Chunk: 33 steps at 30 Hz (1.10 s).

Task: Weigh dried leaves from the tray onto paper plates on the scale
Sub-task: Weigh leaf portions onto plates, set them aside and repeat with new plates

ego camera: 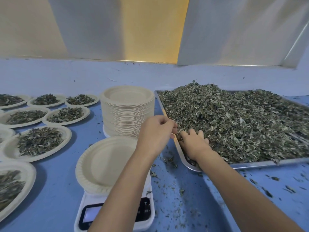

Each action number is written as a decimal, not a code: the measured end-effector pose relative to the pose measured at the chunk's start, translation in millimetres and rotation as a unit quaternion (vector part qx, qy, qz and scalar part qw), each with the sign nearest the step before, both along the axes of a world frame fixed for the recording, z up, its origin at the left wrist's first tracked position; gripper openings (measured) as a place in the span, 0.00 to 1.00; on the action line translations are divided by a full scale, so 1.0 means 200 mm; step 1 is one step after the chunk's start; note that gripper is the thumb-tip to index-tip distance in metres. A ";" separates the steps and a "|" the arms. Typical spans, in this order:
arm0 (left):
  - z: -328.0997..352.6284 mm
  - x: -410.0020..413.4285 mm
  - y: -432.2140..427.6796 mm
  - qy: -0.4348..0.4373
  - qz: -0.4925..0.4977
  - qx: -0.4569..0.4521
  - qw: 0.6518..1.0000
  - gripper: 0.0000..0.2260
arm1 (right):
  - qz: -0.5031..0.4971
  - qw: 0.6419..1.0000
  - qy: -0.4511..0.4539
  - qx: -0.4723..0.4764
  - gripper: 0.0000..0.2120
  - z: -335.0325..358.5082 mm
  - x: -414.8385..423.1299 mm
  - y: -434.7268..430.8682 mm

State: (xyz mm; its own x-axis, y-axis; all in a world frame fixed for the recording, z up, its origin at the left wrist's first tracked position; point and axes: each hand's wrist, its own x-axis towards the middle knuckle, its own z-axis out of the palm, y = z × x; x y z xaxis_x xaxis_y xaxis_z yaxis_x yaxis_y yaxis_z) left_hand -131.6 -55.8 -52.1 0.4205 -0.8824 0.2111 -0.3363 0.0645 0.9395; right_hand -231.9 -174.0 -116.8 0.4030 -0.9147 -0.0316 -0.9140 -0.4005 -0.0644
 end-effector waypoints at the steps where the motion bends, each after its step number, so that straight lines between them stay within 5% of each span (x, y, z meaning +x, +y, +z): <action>1: 0.00 0.00 0.00 0.002 0.001 0.002 1.000 0.11 | 0.001 1.000 0.009 -0.014 0.19 0.00 0.00 0.00; 5: -0.01 -0.02 0.00 0.056 0.021 0.011 0.998 0.11 | -0.004 0.999 -0.015 -0.045 0.18 0.00 0.00 0.00; 9: -0.05 -0.09 -0.07 0.279 0.040 0.013 0.959 0.09 | -0.031 0.983 -0.179 -0.037 0.13 0.00 -0.01 -0.05; 12: -0.07 -0.17 -0.17 0.412 0.024 0.044 0.910 0.13 | -0.062 0.922 -0.381 -0.015 0.12 0.04 -0.04 -0.07; 15: -0.07 -0.21 -0.25 0.450 0.006 0.070 0.890 0.20 | -0.102 0.827 -0.551 0.055 0.11 0.07 -0.06 -0.08; 20: -0.08 -0.25 -0.28 0.461 -0.001 0.071 0.885 0.24 | -0.142 0.689 -0.689 0.175 0.24 0.08 -0.08 -0.12; 28: 0.00 -0.20 -0.22 0.521 -0.022 0.004 0.853 0.24 | -0.124 0.601 -0.761 0.213 0.23 0.21 -0.03 -0.05; 33: 0.06 -0.11 -0.16 0.541 -0.016 -0.010 0.841 0.20 | -0.055 0.553 -0.799 0.227 0.10 0.40 0.02 0.13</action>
State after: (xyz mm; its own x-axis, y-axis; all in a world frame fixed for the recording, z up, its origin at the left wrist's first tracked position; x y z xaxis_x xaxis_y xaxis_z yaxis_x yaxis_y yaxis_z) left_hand -153.0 -86.9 -39.8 0.3522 -0.8975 -0.2655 0.7163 0.0759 0.6937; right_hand -227.3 -148.7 -36.6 0.1909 -0.9804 0.0484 0.4395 0.0413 -0.8973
